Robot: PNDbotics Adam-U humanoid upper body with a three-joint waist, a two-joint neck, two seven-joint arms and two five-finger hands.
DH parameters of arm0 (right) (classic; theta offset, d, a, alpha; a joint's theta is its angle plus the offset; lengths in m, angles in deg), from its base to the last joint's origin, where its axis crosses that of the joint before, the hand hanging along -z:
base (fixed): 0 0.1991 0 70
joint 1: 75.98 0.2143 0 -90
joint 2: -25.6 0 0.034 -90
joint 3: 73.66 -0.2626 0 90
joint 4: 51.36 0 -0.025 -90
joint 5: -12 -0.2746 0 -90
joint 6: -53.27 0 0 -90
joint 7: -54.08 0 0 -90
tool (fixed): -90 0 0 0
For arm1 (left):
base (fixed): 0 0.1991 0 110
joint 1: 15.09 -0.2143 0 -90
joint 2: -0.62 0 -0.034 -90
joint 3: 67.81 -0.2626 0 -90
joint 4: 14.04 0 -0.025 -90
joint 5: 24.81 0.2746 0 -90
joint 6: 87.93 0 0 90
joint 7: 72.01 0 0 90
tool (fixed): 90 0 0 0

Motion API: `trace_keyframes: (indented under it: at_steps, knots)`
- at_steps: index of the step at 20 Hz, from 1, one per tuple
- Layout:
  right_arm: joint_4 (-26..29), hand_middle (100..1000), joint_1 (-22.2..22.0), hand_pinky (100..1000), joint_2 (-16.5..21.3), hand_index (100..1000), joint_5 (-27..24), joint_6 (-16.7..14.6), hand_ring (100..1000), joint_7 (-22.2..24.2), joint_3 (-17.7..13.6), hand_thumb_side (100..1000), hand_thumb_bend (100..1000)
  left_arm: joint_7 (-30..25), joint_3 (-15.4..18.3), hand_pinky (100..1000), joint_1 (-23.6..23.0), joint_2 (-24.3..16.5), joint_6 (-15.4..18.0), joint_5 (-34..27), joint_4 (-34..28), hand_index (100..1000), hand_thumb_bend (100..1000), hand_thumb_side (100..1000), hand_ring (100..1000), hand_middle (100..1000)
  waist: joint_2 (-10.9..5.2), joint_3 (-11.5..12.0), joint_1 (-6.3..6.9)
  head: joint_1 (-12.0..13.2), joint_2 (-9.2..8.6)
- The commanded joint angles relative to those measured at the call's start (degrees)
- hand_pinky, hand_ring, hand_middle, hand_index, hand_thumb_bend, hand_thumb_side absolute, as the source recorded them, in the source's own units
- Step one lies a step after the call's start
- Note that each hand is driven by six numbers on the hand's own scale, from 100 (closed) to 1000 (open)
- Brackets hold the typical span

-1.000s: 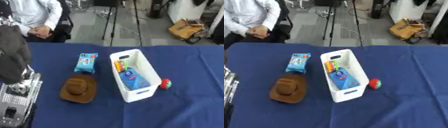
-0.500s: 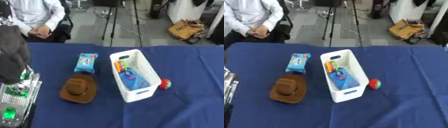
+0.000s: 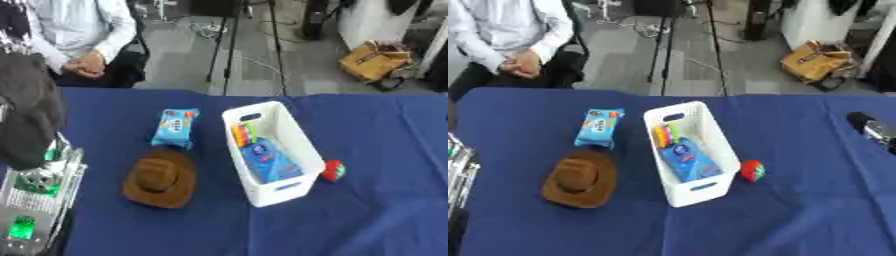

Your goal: Pick up objects on the table and place them in the box.

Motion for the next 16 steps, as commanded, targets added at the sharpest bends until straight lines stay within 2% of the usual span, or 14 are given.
trace_keyframes:
  at_steps: [1,10,16]
  knots:
    - [-3.2,887,2.4,884,4.4,934,-2.9,-1.0,908,3.2,2.5,872,497,-0.5,-0.2,921,0.6,-1.5,0.0,-0.4,-0.8,993,100,1000,947,907,-1.55,0.0,-0.37,-0.2,-0.06]
    - [-14.2,888,7.8,886,5.0,939,-8.1,-4.0,909,8.1,9.6,788,502,-1.2,-0.6,921,0.5,-1.6,0.0,-0.9,-0.8,989,100,1000,947,902,-1.66,0.4,-1.05,-0.4,-0.39]
    - [-21.1,898,12.1,894,3.1,953,-8.0,-6.7,921,10.2,13.3,768,503,-1.6,-0.9,921,0.5,-1.7,-0.1,-1.2,-0.8,989,100,1000,947,901,-1.88,0.6,-1.41,-0.6,-0.32]
